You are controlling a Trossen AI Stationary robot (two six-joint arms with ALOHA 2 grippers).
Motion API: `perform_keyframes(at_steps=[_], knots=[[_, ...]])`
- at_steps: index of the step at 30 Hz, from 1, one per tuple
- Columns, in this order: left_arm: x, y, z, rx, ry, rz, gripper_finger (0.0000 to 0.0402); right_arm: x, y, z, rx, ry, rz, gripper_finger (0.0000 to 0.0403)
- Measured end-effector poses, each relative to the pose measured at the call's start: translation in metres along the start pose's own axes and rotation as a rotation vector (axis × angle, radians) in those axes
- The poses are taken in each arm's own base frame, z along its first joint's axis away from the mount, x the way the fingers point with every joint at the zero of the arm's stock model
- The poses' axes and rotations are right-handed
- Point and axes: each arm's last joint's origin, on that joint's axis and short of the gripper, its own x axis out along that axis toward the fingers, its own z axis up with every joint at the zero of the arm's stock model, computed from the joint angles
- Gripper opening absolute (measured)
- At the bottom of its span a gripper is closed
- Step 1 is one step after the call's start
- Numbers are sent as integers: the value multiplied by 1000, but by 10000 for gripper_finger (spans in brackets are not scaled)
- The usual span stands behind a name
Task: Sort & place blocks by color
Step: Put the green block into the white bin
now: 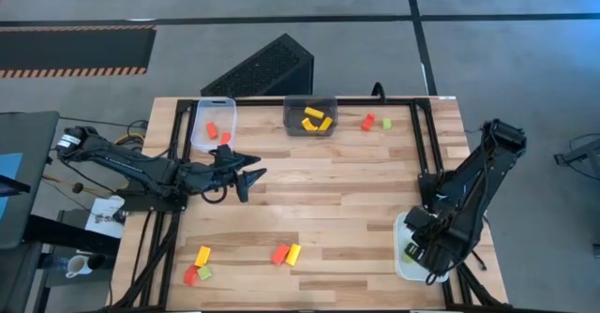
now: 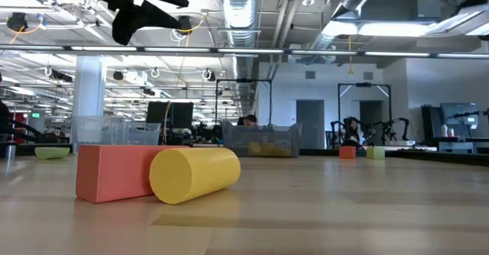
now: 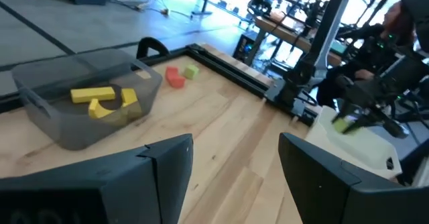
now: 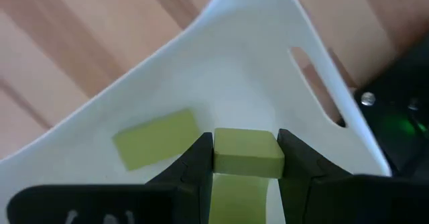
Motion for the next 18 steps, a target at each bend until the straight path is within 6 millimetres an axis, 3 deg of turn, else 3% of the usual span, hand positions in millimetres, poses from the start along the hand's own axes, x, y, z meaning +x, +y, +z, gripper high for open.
perform_keyframes(at_steps=[3, 13, 18], knots=[[0, 0, 0, 1, -8, 11, 203, 3, -2, 1, 5, -12, 16, 144], [0, -1, -1, 99, 21, -29, 203, 8, -5, 16, 58, 89, -35, 283], [0, -1, -2, 136, 34, -51, 203, -20, -12, 32, 96, 66, -32, 305]])
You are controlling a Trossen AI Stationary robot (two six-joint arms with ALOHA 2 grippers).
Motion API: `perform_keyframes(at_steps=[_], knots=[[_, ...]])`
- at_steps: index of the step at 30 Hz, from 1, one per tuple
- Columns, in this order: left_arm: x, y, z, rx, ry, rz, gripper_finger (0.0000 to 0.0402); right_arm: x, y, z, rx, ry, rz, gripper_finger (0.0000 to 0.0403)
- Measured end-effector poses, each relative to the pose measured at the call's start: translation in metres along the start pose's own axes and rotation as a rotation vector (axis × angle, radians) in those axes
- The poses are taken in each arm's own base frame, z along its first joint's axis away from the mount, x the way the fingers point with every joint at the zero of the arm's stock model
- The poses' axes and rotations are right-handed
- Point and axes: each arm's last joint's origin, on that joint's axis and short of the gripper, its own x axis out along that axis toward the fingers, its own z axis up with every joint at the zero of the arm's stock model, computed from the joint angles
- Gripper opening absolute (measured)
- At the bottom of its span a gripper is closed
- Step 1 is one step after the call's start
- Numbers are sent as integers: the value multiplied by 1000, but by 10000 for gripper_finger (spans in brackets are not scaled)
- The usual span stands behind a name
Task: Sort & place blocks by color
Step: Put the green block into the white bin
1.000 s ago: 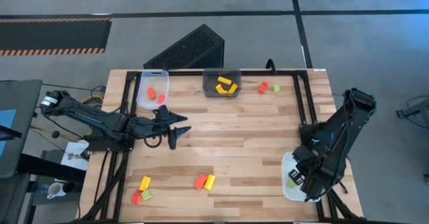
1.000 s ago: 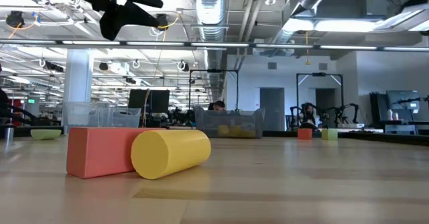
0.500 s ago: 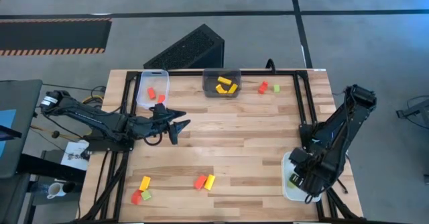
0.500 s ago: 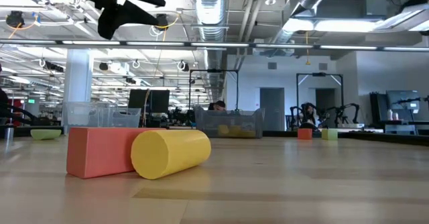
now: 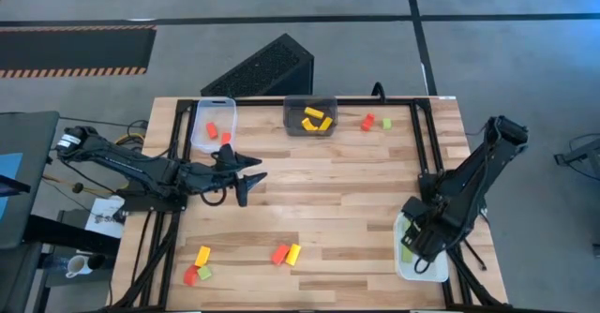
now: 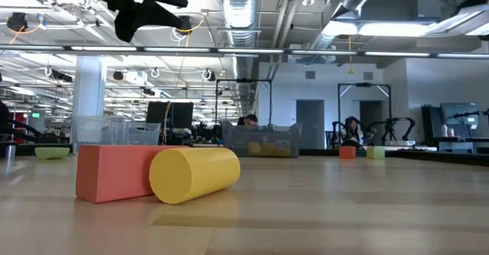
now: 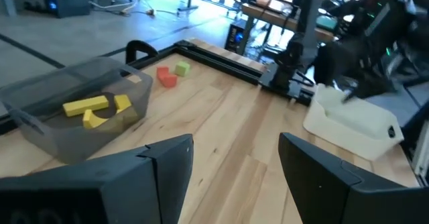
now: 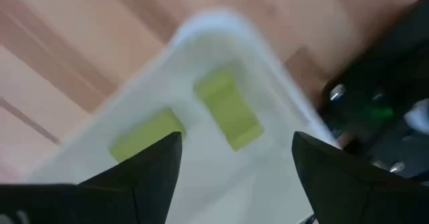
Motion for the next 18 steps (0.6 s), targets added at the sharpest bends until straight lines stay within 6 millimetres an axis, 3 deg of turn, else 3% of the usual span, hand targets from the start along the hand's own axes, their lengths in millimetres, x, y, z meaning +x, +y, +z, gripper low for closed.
perform_keyframes(at_steps=[3, 7, 14, 18], knots=[[0, -1, 0, 22, 14, -32, 203, -25, -10, 14, 39, -98, 15, 304], [0, -2, -1, 41, 21, -52, 203, -40, -31, 48, 112, -219, 40, 302], [0, -3, -1, 60, 34, -91, 203, -38, -75, 134, 224, -336, 50, 301], [0, -4, -1, 67, 48, -126, 203, -30, -115, 184, 313, -360, 77, 301]])
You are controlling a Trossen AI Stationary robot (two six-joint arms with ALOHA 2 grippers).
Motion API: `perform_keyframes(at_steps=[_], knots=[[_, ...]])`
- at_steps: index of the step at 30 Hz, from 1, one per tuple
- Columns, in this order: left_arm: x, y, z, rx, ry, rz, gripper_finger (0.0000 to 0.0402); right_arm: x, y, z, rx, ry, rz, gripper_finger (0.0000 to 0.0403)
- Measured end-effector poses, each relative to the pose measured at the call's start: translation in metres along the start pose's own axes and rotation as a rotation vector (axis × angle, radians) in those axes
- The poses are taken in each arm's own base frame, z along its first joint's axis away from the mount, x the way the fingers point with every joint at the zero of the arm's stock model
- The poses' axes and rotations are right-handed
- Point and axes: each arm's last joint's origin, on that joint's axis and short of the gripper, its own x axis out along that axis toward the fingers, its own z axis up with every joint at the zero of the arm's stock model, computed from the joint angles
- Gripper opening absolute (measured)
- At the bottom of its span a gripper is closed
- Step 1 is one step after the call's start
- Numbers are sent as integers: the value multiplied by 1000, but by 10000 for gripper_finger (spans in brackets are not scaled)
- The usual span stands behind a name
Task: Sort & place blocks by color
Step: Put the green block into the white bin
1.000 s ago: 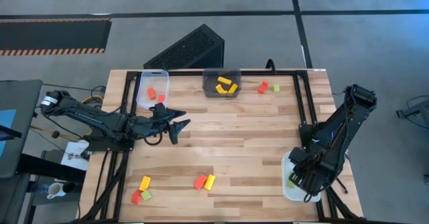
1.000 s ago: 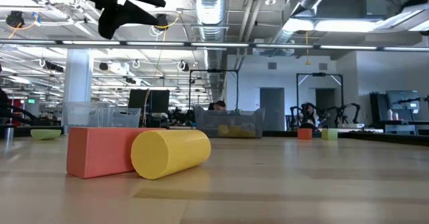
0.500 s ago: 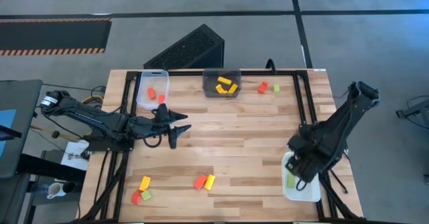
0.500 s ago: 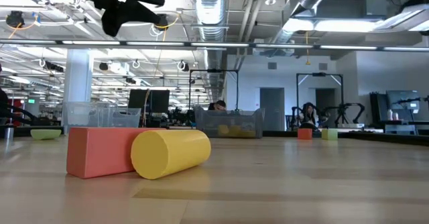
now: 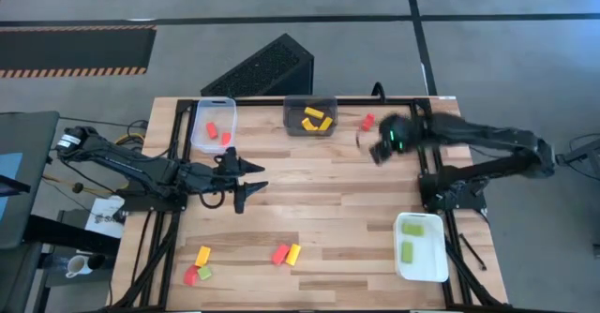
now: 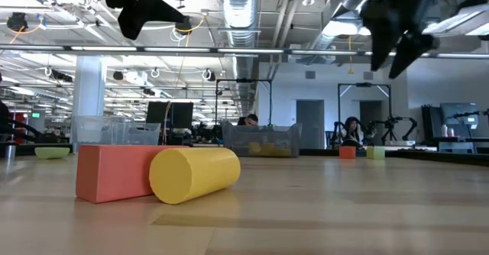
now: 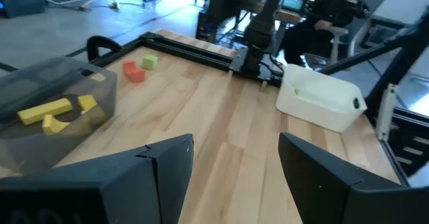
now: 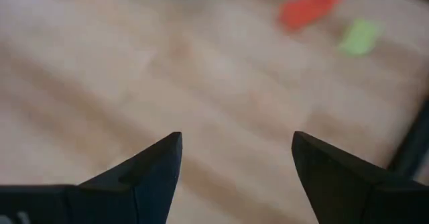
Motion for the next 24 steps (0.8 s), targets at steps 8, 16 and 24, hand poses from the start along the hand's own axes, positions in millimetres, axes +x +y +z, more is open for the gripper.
perform_keyframes(at_steps=[8, 16, 24], knots=[[0, 0, 0, 35, 6, -10, 203, 69, -65, 65, 171, 121, -93, 301], [0, -2, -1, 39, 25, -62, 203, 139, -100, 84, 166, 248, -163, 301], [1, 0, 0, 88, 23, -59, 203, 168, -109, 92, 149, 322, -150, 297]])
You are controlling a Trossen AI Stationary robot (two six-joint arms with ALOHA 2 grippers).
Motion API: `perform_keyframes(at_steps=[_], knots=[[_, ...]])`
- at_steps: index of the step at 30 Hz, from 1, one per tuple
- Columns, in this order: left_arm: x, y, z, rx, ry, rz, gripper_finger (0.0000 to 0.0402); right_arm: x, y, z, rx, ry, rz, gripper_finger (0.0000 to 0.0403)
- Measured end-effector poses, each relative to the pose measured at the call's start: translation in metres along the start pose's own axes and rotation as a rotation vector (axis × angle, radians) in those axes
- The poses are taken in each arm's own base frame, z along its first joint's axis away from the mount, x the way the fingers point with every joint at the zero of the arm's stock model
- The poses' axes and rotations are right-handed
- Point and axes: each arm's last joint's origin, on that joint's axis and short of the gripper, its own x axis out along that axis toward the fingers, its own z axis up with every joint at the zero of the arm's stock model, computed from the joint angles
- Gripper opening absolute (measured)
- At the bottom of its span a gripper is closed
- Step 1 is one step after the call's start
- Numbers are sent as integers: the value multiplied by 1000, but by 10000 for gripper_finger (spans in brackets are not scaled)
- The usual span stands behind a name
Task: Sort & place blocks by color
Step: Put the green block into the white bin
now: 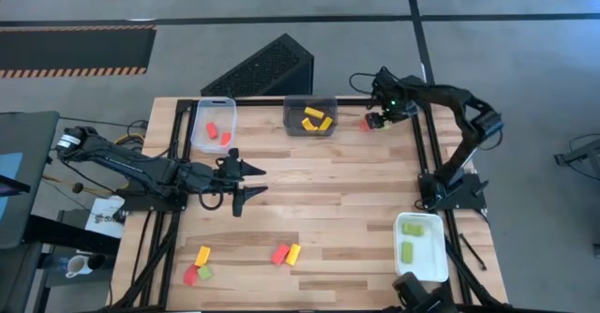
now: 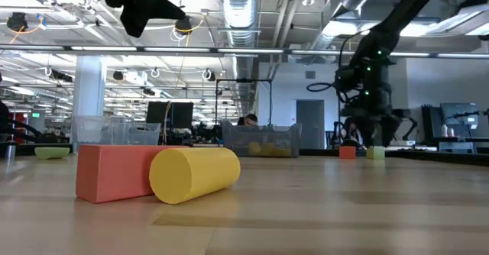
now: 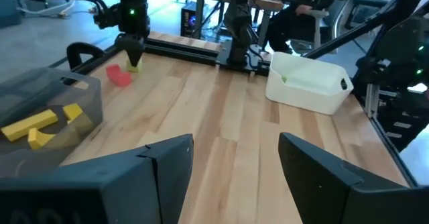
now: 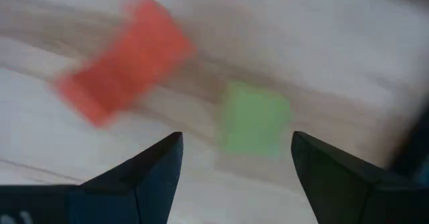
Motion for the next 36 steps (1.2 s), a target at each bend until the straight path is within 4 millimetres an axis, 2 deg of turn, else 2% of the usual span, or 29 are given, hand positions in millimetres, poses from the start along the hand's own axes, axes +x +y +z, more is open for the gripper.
perform_keyframes(at_steps=[4, 8, 13, 17, 22, 27, 32, 36], knots=[[1, 4, 1, 5, -3, 20, 203, -1, 6, 9, 40, -55, -7, 294], [2, 6, 1, 5, 1, 10, 203, 9, 2, 16, 53, -18, -33, 292], [3, 6, 1, 10, 9, -6, 203, 19, 10, 25, 26, 14, -12, 291], [3, 6, 1, 24, 13, -10, 203, 22, 17, 26, 10, 43, -25, 290], [3, 6, 1, 27, 14, -10, 203, 22, 16, 24, 12, 75, -44, 276], [3, 6, 1, 27, 16, -12, 203, 22, 10, 23, 21, 102, -54, 226], [3, 6, 0, 27, 22, -28, 203, 19, 10, 24, 20, 80, -51, 128], [3, 6, 0, 27, 22, -28, 203, 10, 10, 23, 17, 49, -43, 117]])
